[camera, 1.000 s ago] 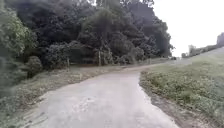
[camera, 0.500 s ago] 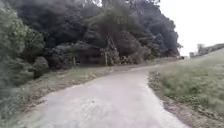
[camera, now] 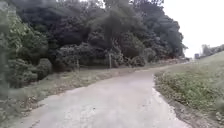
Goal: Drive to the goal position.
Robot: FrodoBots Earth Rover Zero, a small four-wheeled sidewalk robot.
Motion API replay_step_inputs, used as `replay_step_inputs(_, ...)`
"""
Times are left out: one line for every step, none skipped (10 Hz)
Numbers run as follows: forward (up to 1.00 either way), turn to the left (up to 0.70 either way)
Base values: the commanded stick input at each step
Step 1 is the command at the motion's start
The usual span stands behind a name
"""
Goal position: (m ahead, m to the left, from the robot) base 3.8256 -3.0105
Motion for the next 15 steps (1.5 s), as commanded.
replay_step_inputs(0.45, 0.00)
replay_step_inputs(0.45, 0.00)
replay_step_inputs(0.45, 0.09)
replay_step_inputs(0.45, 0.20)
replay_step_inputs(0.45, 0.27)
replay_step_inputs(0.45, 0.27)
replay_step_inputs(0.45, 0.27)
replay_step_inputs(0.45, 0.04)
replay_step_inputs(0.45, 0.02)
replay_step_inputs(0.45, 0.00)
replay_step_inputs(0.45, 0.00)
replay_step_inputs(0.45, 0.00)
replay_step_inputs(0.45, 0.00)
replay_step_inputs(0.45, 0.00)
replay_step_inputs(0.45, 0.00)
